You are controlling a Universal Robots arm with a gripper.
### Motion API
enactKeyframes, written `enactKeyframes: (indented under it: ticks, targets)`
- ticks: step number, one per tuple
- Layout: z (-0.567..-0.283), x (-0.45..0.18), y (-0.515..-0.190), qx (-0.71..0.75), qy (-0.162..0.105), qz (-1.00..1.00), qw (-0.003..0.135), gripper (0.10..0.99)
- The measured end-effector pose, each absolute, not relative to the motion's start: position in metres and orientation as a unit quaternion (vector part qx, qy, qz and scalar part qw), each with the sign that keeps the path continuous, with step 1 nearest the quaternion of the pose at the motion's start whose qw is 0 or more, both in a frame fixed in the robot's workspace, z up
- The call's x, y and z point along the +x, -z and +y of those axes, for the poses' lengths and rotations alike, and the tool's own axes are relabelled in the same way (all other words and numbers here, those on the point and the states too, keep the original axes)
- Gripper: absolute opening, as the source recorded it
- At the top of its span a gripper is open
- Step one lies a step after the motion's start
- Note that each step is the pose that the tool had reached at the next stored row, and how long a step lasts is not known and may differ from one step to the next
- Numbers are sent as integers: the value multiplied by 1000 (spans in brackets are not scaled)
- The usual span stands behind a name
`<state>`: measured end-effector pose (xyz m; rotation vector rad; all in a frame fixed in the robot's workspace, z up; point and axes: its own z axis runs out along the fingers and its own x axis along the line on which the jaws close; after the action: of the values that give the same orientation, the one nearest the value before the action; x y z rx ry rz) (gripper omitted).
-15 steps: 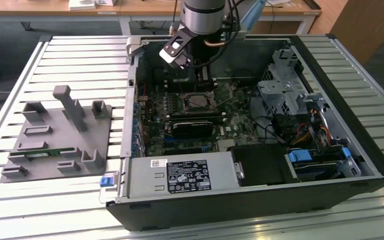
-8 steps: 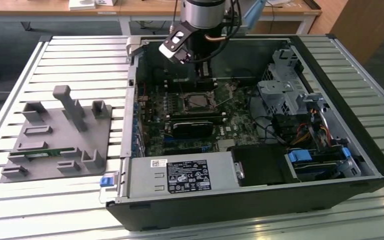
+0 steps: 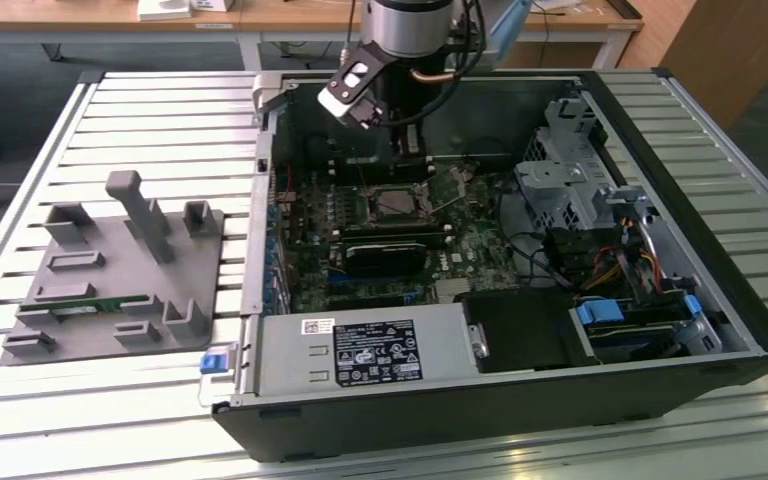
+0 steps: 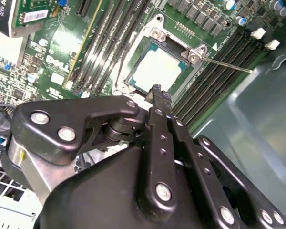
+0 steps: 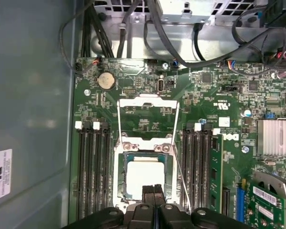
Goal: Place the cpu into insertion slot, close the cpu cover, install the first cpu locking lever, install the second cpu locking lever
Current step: 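Close the cpu cover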
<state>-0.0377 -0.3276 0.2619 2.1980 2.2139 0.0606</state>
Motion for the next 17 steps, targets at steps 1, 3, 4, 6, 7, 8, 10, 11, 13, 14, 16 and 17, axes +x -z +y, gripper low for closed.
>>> enactKeyframes:
  ticks: [1, 3, 4, 6, 7, 8, 10, 11, 13, 14, 16, 17]
  targets:
    - [-328, -38, -262, 704, -19, 709, 11, 106]
    - [-330, -38, -262, 705, -19, 709, 11, 106]
    - [-330, -37, -262, 705, -19, 709, 11, 106]
    - [-331, -35, -262, 705, -20, 709, 10, 106]
    - [-331, -33, -262, 705, -19, 709, 9, 106]
    - [-331, -31, -262, 705, -19, 709, 9, 106]
    - [-331, -25, -262, 705, -18, 709, 7, 106]
    - [-331, -23, -262, 705, -18, 709, 6, 106]
    - [-331, -19, -262, 705, -21, 709, 0, 106]
    - [-331, -18, -262, 705, -22, 709, -2, 106]
    - [-331, -16, -262, 705, -26, 709, -8, 106]
    - [-331, -15, -262, 705, -27, 709, -10, 106]
